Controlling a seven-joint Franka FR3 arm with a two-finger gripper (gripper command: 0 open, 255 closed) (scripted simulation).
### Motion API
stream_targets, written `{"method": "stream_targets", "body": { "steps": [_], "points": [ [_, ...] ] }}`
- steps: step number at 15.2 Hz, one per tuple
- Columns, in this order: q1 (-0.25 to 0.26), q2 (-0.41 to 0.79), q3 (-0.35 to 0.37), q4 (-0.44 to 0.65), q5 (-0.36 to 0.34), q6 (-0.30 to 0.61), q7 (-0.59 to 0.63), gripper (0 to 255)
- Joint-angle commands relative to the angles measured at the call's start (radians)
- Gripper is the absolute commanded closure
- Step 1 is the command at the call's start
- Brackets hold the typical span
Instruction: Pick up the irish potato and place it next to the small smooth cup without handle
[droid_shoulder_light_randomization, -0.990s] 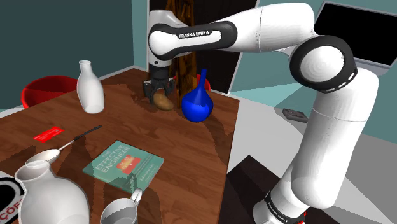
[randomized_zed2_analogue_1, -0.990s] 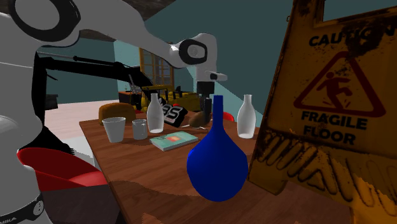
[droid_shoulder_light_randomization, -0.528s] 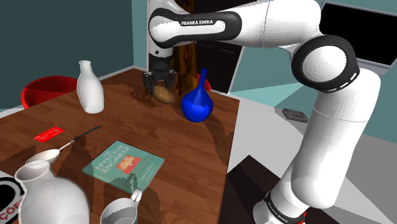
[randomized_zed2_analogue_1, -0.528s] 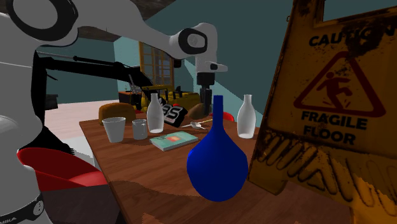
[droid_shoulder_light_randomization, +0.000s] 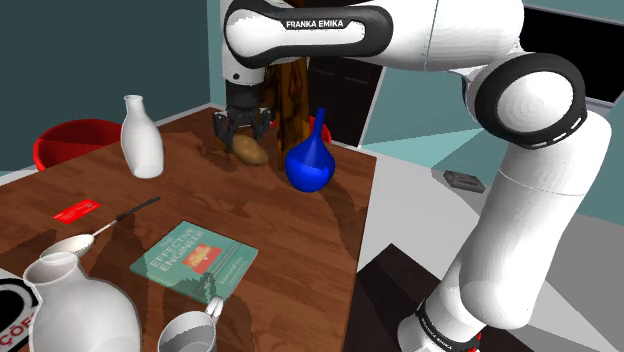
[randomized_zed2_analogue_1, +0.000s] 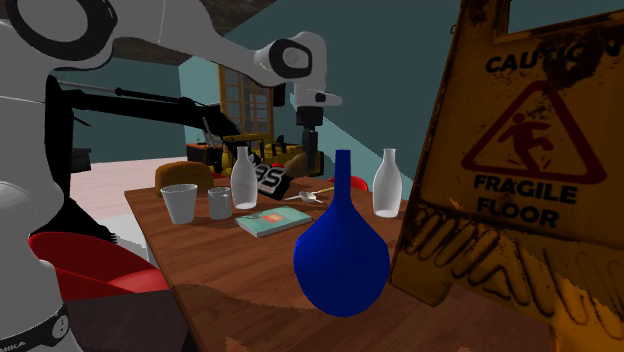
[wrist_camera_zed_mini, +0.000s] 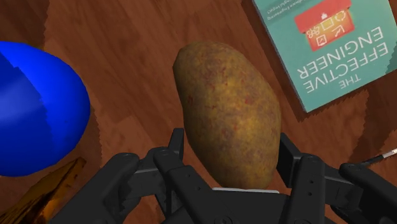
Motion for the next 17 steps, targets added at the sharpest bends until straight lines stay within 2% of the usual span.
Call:
{"method": "stream_targets", "body": {
  "steps": [1, 9, 17],
  "points": [
    [0.020, -0.040, 0.016, -0.054, 0.008, 0.014, 0.038, 255],
    [0.112, -0.102, 0.093, -0.134, 0.022, 0.031, 0.206, 255],
    [0.211, -0.101, 0.178, -0.135, 0.021, 0.031, 0.390, 255]
  ]
}}
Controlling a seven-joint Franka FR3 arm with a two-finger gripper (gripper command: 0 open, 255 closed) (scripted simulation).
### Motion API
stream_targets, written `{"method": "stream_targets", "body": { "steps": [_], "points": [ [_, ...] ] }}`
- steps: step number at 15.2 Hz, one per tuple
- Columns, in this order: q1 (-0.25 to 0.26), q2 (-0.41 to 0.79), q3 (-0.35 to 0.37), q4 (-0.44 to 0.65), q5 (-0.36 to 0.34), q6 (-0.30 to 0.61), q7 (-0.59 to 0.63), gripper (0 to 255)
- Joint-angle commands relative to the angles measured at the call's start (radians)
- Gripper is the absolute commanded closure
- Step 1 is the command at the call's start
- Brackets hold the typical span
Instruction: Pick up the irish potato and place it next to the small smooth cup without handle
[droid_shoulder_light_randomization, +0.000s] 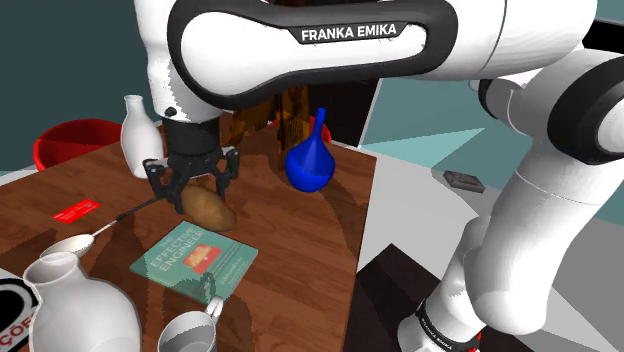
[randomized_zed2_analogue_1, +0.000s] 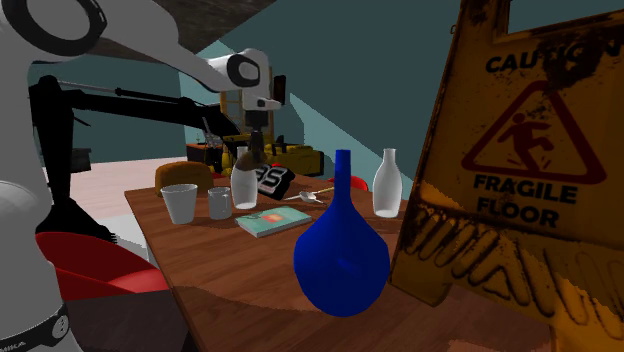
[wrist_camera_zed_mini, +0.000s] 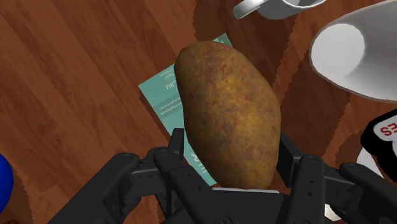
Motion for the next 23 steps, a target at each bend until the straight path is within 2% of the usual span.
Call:
{"method": "stream_targets", "body": {
  "steps": [1, 7, 23],
  "points": [
    [0.026, 0.012, 0.022, 0.020, -0.005, -0.010, 0.050, 255],
    [0.106, 0.060, 0.080, 0.073, -0.028, -0.022, 0.191, 255],
    [0.107, 0.094, 0.075, -0.102, -0.047, 0.184, 0.204, 255]
  ]
}}
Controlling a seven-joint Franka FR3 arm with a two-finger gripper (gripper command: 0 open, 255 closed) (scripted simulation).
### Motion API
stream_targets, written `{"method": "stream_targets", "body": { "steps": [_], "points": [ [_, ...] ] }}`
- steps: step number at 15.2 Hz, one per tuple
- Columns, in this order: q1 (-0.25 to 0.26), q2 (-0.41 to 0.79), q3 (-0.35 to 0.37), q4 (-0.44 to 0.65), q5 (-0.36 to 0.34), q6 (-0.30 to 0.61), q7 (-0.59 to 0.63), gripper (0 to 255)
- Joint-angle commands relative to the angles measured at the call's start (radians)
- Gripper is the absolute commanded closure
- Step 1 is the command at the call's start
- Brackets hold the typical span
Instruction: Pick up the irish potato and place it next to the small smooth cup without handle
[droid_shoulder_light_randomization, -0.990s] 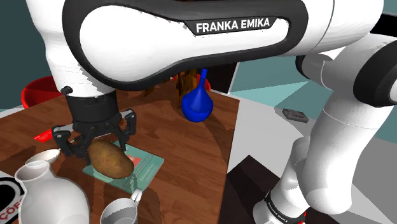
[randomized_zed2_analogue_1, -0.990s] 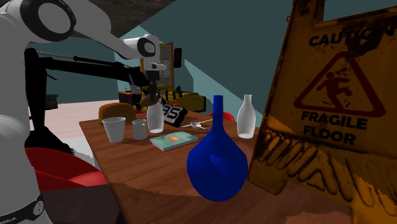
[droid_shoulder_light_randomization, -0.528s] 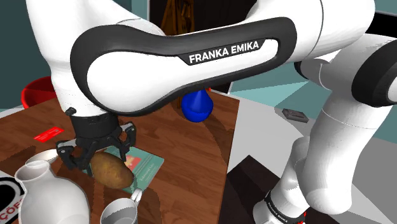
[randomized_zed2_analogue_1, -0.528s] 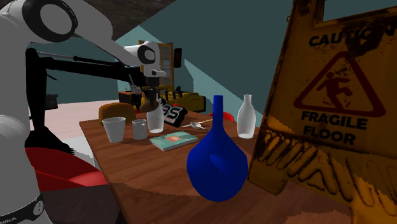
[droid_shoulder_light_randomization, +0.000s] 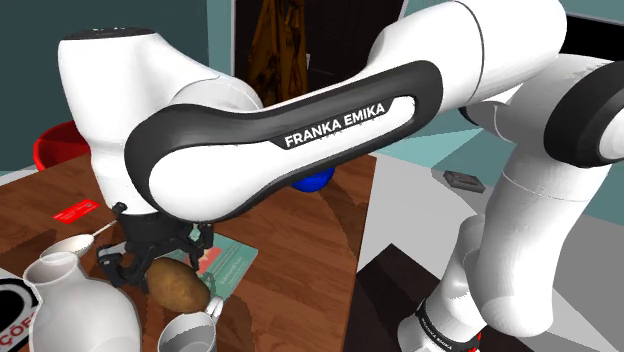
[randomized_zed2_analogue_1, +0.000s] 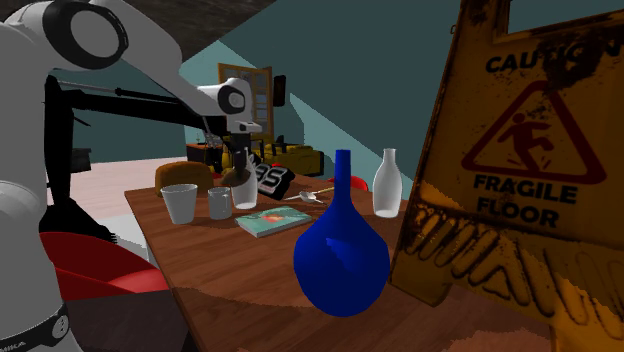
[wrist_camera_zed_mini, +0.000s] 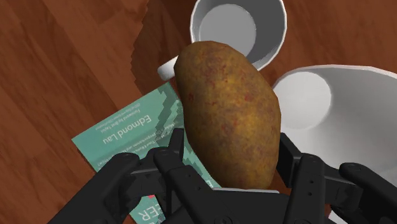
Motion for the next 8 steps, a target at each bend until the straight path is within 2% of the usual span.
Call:
{"method": "stream_targets", "body": {
  "steps": [1, 8],
  "points": [
    [0.000, 0.008, -0.001, -0.024, -0.005, 0.031, 0.003, 255],
    [0.005, 0.042, -0.006, -0.079, -0.024, 0.117, 0.016, 255]
  ]
}}
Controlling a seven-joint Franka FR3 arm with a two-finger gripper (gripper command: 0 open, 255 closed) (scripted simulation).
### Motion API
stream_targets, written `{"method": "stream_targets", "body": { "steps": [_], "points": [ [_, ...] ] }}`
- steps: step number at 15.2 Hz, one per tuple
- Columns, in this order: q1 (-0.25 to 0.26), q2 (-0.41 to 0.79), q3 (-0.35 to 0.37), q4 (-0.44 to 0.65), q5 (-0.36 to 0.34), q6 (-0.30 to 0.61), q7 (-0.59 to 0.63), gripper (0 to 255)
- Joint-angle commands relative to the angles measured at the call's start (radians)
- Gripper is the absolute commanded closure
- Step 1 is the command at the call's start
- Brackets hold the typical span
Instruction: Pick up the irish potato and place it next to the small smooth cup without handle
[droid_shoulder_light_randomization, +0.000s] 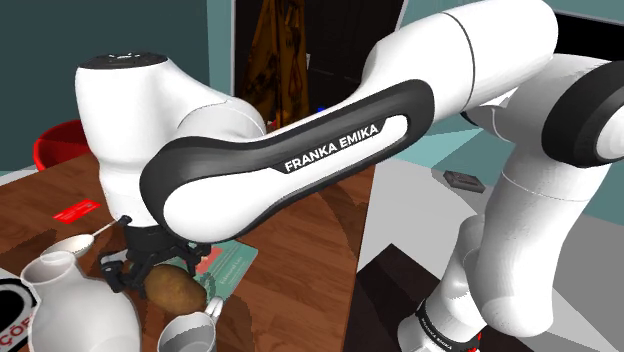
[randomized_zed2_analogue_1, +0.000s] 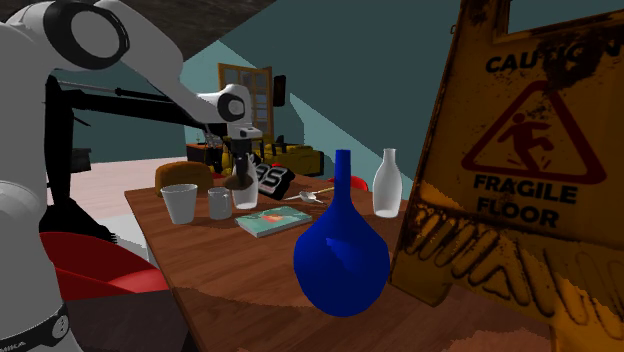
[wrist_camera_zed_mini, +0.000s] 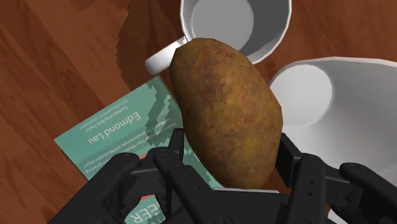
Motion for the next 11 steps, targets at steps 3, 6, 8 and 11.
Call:
{"method": "stream_targets", "body": {
  "steps": [3, 6, 8, 11],
  "points": [
    [0.008, 0.056, -0.004, -0.042, -0.017, 0.048, 0.010, 255],
    [0.013, 0.075, -0.010, -0.060, -0.028, 0.083, 0.017, 255],
    [0.017, 0.089, -0.015, -0.071, -0.035, 0.106, 0.021, 255],
    [0.022, 0.108, -0.021, -0.084, -0.046, 0.136, 0.028, 255]
  ]
}}
